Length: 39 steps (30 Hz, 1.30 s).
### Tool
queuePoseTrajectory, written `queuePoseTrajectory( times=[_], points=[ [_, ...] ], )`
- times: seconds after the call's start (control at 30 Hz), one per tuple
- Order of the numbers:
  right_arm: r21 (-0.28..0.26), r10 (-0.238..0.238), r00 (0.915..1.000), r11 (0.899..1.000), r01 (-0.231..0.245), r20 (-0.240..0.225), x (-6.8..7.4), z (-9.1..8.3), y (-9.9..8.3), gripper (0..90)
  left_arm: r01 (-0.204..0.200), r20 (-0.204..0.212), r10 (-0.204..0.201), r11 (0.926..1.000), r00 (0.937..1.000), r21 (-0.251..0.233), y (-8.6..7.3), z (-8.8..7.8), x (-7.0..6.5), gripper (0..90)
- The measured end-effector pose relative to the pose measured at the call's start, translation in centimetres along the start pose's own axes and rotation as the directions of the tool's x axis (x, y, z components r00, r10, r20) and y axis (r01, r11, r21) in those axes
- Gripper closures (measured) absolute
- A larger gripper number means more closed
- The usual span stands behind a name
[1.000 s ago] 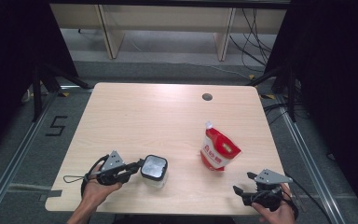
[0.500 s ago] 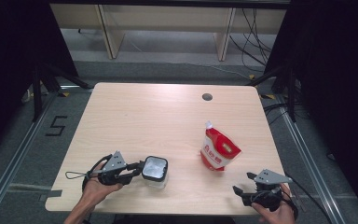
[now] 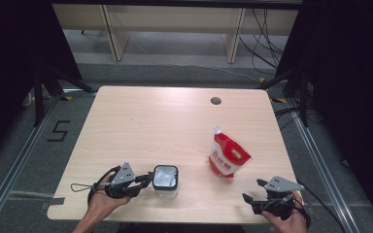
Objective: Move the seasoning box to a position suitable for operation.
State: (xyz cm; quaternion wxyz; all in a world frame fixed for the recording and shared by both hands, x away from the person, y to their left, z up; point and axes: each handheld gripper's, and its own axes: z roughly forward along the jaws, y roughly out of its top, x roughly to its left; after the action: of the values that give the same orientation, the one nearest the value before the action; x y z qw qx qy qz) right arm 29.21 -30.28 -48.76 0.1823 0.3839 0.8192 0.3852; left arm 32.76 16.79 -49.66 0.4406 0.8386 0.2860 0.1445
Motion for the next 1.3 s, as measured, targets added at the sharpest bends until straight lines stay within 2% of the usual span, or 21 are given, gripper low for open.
queuePoseTrajectory(
  times=[0.03,0.1,0.13,0.2,0.3,0.37,0.4,0.5,0.67,0.7,0.73,0.77,0.8,0.83,0.87,0.97,1.03,1.1,1.13,1.23,1.3],
  points=[
    [0.004,0.013,0.9999,1.0,-0.013,-0.001,0.1,0.0,0.0,24.1,-0.016,-0.01,0.016,0.9998,0.9998,0.011,0.1,0.0,0.0,74.6],
    [0.007,-0.003,1.0,1.0,0.003,-0.003,0.0,0.0,0.0,24.1,-0.023,-0.003,0.023,0.9996,0.9997,0.013,0.3,0.2,-0.3,74.5],
    [0.006,-0.001,1.0,1.0,0.001,-0.005,0.0,0.0,0.0,24.2,0.006,-0.001,-0.006,1.0,1.0,0.0,0.2,0.3,-0.7,74.3],
    [0.003,-0.003,1.0,1.0,0.003,-0.006,0.0,0.0,0.0,24.1,-0.017,0.0,0.017,0.9996,0.9999,0.021,0.4,0.4,-0.9,74.0],
    [0.0,0.0,1.0,1.0,0.0,-0.008,0.1,0.1,0.0,24.1,0.001,0.01,-0.001,1.0,0.9999,0.008,0.6,0.7,-1.6,73.6],
    [0.001,-0.003,1.0,1.0,0.003,-0.006,0.1,0.1,0.0,24.1,-0.02,0.014,0.02,0.9995,0.9997,0.025,0.8,0.8,-1.7,73.5],
    [0.002,-0.003,1.0,1.0,0.003,-0.007,0.1,0.1,0.0,24.1,-0.01,0.019,0.01,0.9999,0.9998,0.004,0.8,1.1,-1.9,73.4],
    [0.01,-0.008,0.9993,1.0,0.008,-0.037,0.0,0.1,0.1,24.5,-0.037,0.025,0.036,0.9992,0.999,0.017,1.1,1.4,-1.9,73.5],
    [0.001,-0.01,0.9999,1.0,0.01,-0.012,0.3,0.0,0.1,24.5,-0.048,0.037,0.048,0.9987,0.9982,0.015,1.7,2.2,-2.3,73.6],
    [0.012,0.021,0.9996,1.0,-0.021,-0.017,0.5,0.0,0.1,24.5,-0.053,0.04,0.053,0.9985,0.9978,0.011,1.7,2.4,-2.4,73.6],
    [0.008,0.014,0.9997,1.0,-0.014,-0.017,0.5,0.0,0.1,24.5,-0.066,0.044,0.066,0.9977,0.9969,0.017,1.9,2.4,-2.4,73.6],
    [0.004,-0.002,0.9998,1.0,0.002,-0.02,0.4,0.0,0.1,24.5,-0.057,0.045,0.056,0.9984,0.9974,0.008,1.9,2.7,-2.5,73.6],
    [0.016,0.016,0.9995,1.0,-0.016,-0.026,0.5,0.0,0.1,24.5,-0.064,0.053,0.063,0.998,0.9966,0.005,2.0,2.8,-2.5,73.7],
    [0.016,0.01,0.9997,1.0,-0.01,-0.022,0.5,0.0,0.1,24.5,-0.063,0.054,0.063,0.998,0.9966,0.008,2.1,2.9,-2.6,73.7],
    [0.01,-0.014,0.9994,1.0,0.014,-0.03,0.3,0.1,0.1,24.5,-0.068,0.058,0.068,0.9976,0.996,0.008,2.1,3.0,-2.5,73.8],
    [0.005,-0.018,0.9996,1.0,0.018,-0.02,0.2,0.1,0.1,24.5,-0.063,0.062,0.063,0.998,0.9961,-0.004,2.2,3.3,-2.5,73.9],
    [-0.006,-0.025,0.9996,1.0,0.025,-0.016,0.3,0.1,0.1,24.5,-0.08,0.064,0.08,0.9968,0.9948,-0.007,2.3,3.4,-2.3,74.0],
    [-0.004,-0.02,0.9995,1.0,0.02,-0.024,0.3,0.2,0.1,24.5,-0.068,0.069,0.068,0.9977,0.9953,-0.003,2.4,3.5,-2.4,74.0],
    [0.004,0.014,0.9994,1.0,-0.014,-0.03,0.6,0.2,0.1,24.5,-0.082,0.068,0.081,0.9966,0.9944,0.003,2.4,3.6,-2.3,74.0],
    [0.002,0.001,0.9995,1.0,-0.001,-0.033,0.5,0.2,0.0,24.5,-0.078,0.068,0.078,0.9969,0.9947,0.0,2.6,3.7,-2.4,74.0],
    [0.003,-0.002,0.9995,1.0,0.002,-0.031,0.5,0.2,0.0,24.2,-0.094,0.082,0.095,0.9955,0.9921,-0.012,2.6,3.8,-2.2,73.9]
  ],
)
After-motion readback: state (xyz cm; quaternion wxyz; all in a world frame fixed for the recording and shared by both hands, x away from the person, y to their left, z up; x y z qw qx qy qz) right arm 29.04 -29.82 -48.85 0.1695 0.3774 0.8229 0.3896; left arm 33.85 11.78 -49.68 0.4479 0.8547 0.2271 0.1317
